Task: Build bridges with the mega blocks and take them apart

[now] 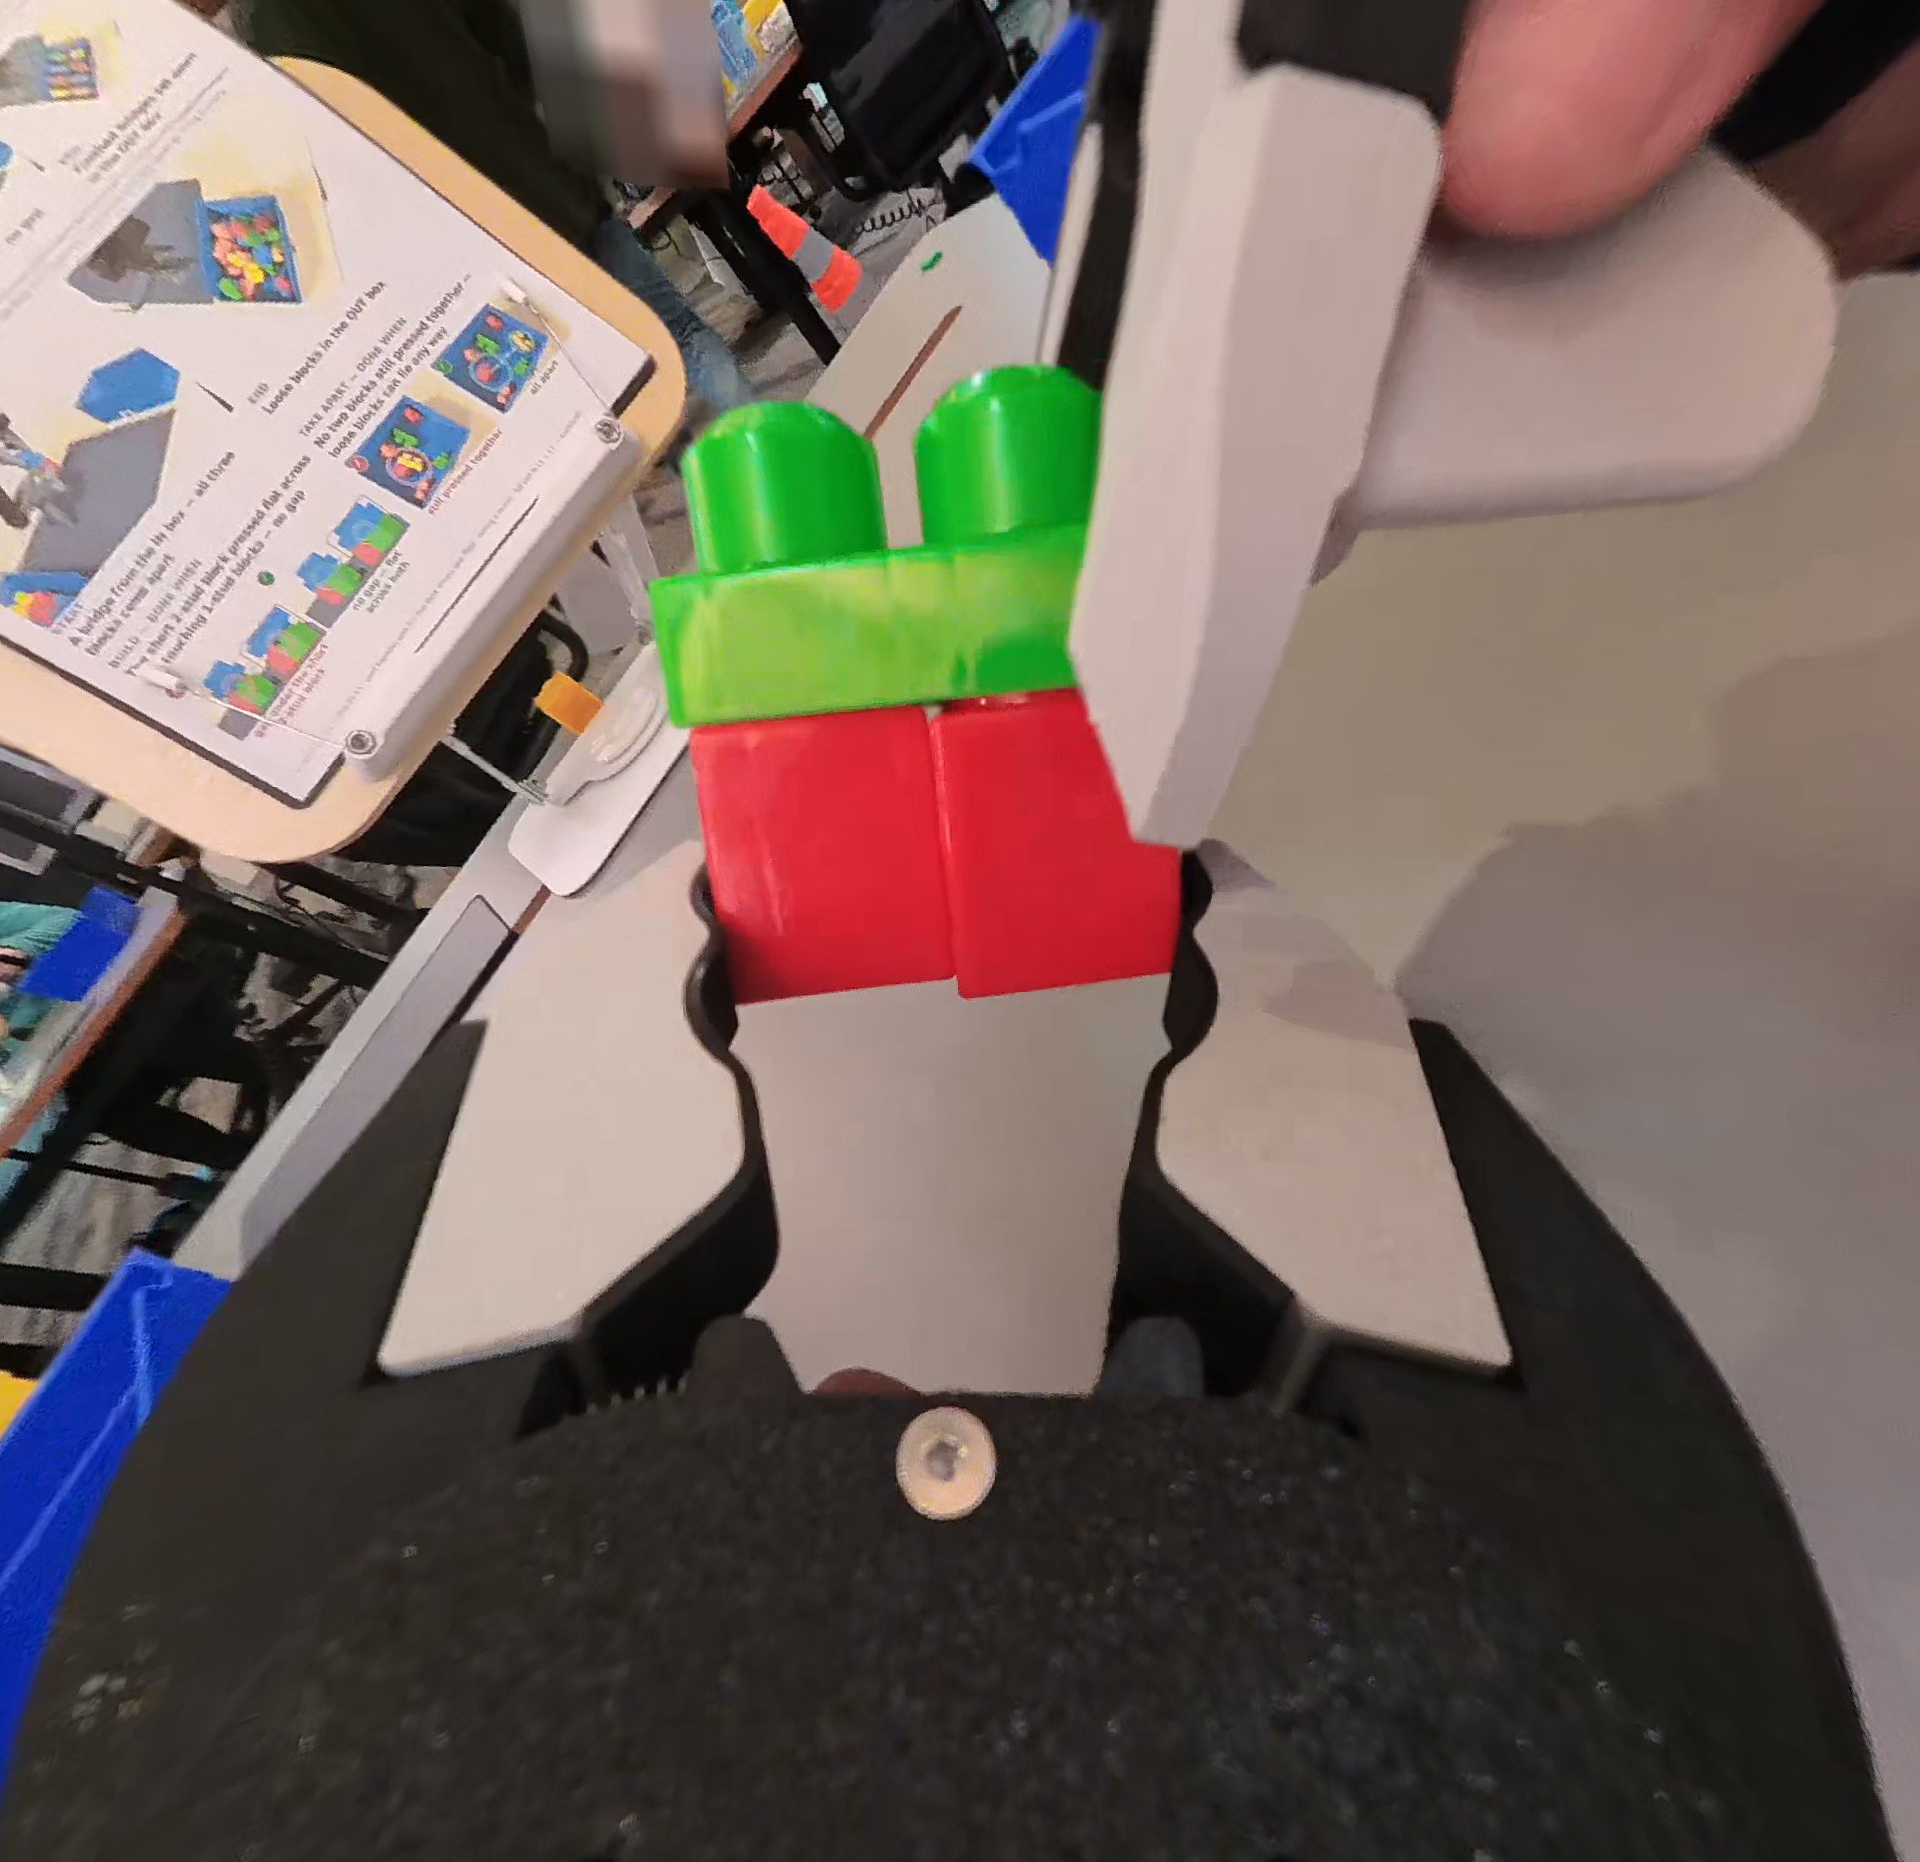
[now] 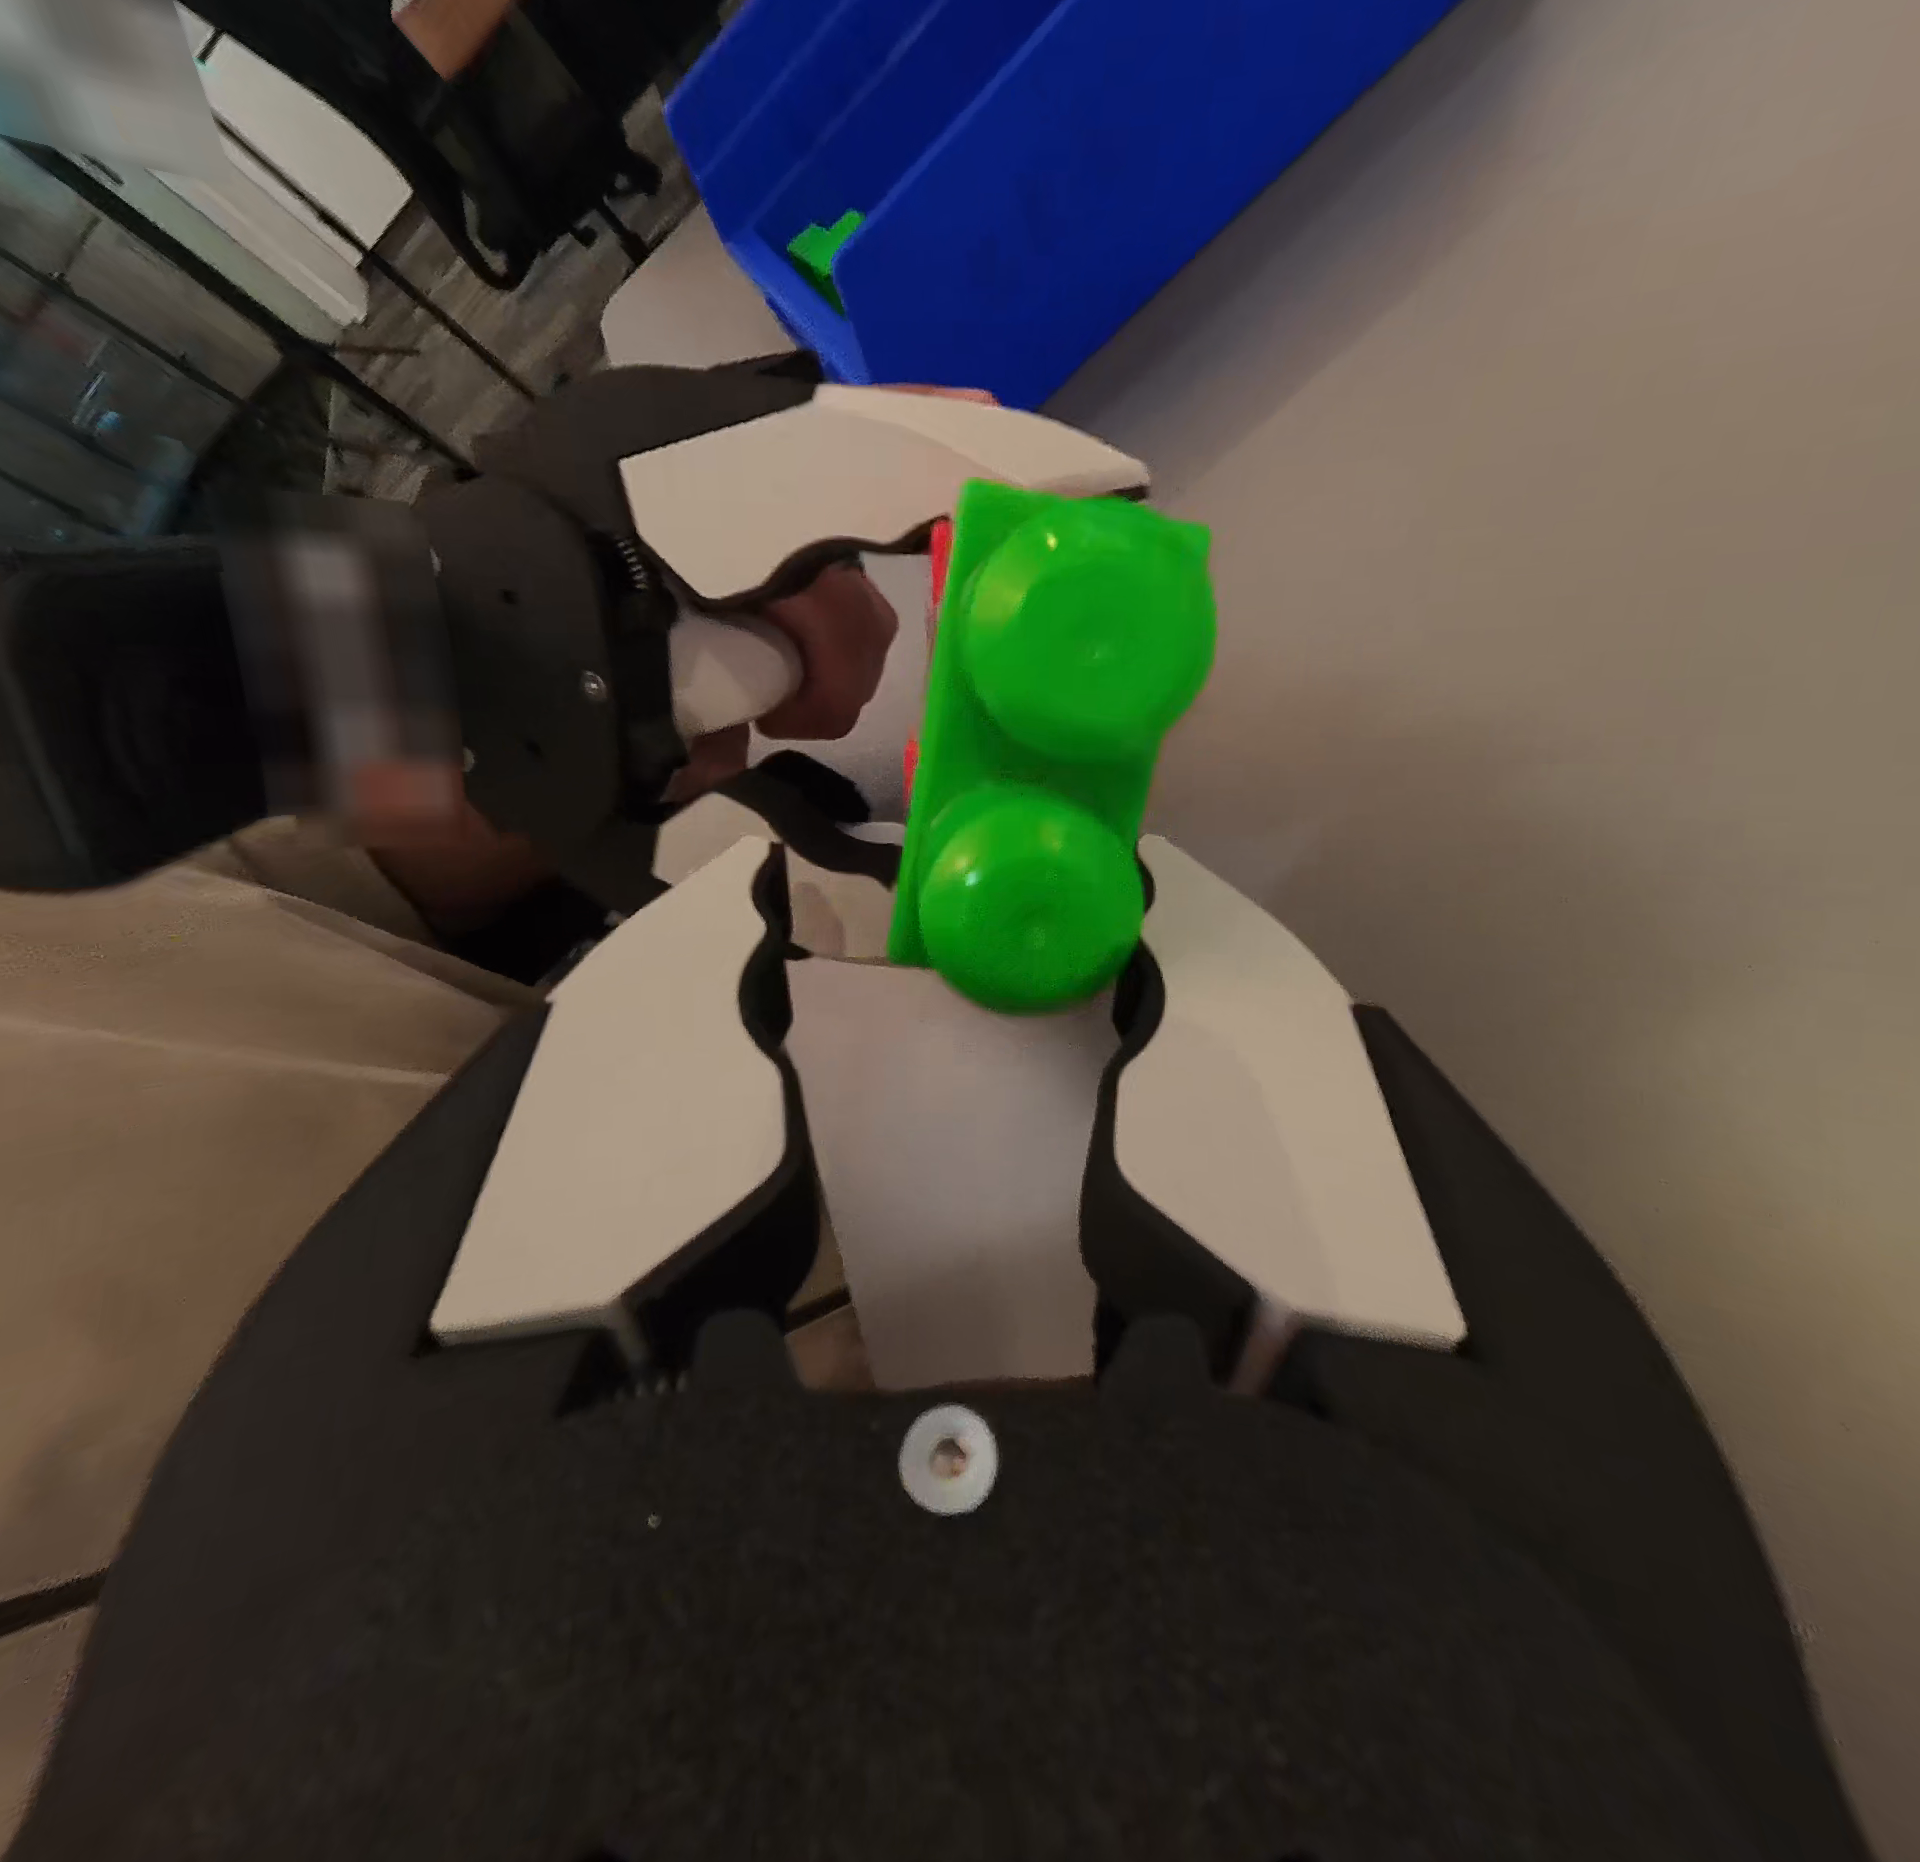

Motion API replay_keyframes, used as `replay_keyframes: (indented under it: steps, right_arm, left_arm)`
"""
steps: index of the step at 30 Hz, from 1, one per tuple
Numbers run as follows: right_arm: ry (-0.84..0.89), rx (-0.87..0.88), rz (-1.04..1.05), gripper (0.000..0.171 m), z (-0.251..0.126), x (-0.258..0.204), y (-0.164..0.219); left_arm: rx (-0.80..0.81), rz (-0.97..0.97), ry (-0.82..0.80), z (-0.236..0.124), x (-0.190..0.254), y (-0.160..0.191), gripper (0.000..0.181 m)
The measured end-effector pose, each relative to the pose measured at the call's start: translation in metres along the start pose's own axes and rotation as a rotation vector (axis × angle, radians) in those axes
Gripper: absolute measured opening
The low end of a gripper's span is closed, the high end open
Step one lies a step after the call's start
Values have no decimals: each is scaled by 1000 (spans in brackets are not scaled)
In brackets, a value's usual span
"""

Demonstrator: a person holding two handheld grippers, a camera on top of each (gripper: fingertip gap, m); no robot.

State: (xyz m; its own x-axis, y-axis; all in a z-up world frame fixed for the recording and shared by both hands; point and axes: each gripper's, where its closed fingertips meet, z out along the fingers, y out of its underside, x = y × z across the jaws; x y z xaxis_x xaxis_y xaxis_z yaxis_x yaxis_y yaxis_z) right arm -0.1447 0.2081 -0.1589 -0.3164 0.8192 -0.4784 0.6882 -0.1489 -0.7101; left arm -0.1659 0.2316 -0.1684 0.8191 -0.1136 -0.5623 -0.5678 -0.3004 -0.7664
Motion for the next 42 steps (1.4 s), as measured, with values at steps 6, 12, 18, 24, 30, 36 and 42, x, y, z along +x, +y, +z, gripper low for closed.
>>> replay_keyframes:
  steps: [6, 12, 18, 24, 30, 36, 42]
  right_arm:
    - [53, 135, -41, 42, -2, 6, -14]
    - [-128, 212, 68, 38, -1, -1, -17]
    - [-247, 204, 136, 38, -5, -6, -14]
    - [-269, 206, 185, 38, -5, -2, -13]
    - [-341, 198, 236, 38, -8, -7, -14]
    - [-465, 201, 312, 38, -10, -14, -13]
    - [-522, 198, 346, 38, -12, -18, -12]
  left_arm:
    - [57, -48, -23, -4, -8, -8, 80]
    - [94, -2, -44, -8, -7, -17, 80]
    - [164, 20, -42, -15, -4, -27, 79]
    - [140, 18, -29, -13, -3, -22, 76]
    - [159, -33, 15, -16, -5, -21, 84]
    - [226, -14, 46, -22, 1, -27, 77]
    - [263, -36, 77, -25, 3, -32, 75]
